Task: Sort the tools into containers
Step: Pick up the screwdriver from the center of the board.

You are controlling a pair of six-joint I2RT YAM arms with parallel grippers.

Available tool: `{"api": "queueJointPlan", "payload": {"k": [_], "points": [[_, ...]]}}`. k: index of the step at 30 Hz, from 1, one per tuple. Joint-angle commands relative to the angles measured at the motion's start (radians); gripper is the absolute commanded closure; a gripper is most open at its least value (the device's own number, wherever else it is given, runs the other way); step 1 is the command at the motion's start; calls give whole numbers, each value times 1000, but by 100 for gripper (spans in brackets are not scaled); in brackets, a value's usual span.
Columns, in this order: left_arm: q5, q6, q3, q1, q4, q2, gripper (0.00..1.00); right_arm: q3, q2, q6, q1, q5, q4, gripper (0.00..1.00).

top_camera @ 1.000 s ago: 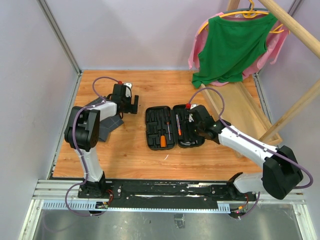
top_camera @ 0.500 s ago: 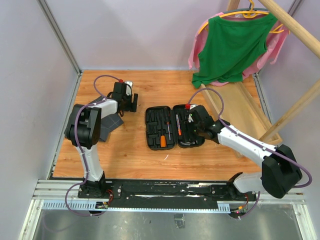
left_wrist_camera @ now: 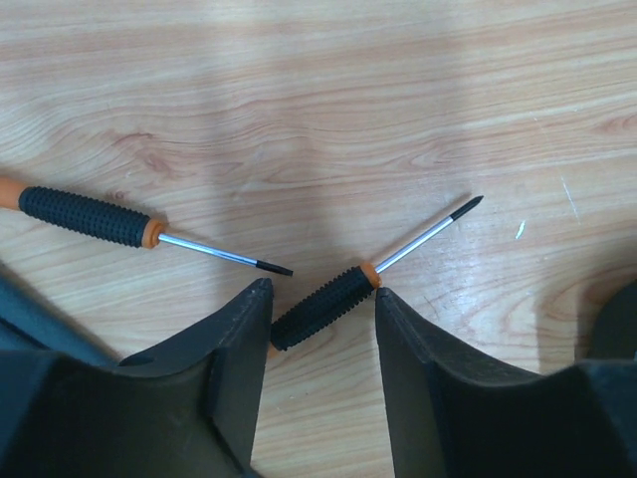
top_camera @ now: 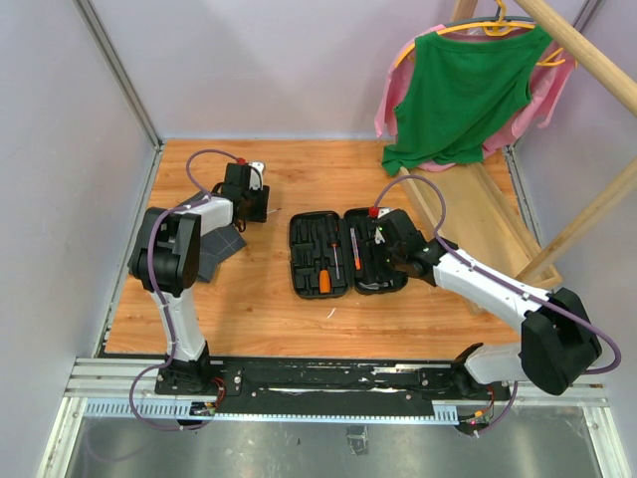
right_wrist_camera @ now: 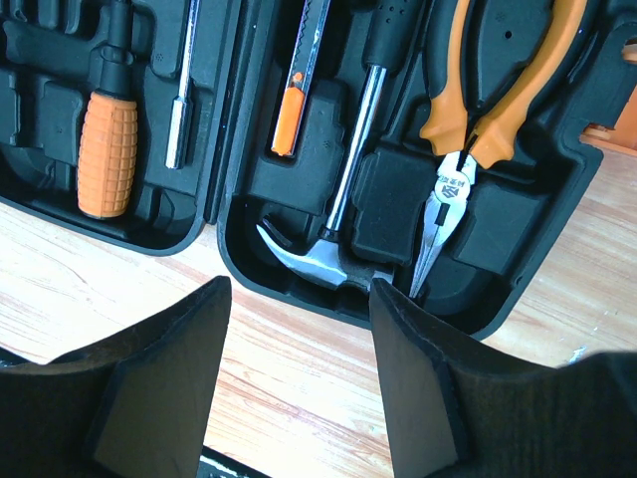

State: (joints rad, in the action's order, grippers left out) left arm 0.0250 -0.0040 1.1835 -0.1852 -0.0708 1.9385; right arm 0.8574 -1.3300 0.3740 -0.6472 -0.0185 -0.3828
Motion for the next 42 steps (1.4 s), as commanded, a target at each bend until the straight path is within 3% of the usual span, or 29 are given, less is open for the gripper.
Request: {"api": "queueJointPlan", "payload": {"k": [1, 9, 22, 31, 42], "points": [[54, -14, 1, 4, -49, 9, 52, 26, 5, 7, 3, 14, -22, 41], [91, -21, -7, 4, -37, 4, 64, 24, 10, 11, 3, 18, -27, 41], [180, -35, -42, -25, 11, -23, 91, 20, 10, 29, 3, 31, -27, 40], [177, -53, -64, -40, 49, -63, 99, 16, 31, 42, 3, 42, -27, 40], [150, -133, -157, -89, 125, -241, 100, -7, 114, 72, 3, 93, 17, 40]]}}
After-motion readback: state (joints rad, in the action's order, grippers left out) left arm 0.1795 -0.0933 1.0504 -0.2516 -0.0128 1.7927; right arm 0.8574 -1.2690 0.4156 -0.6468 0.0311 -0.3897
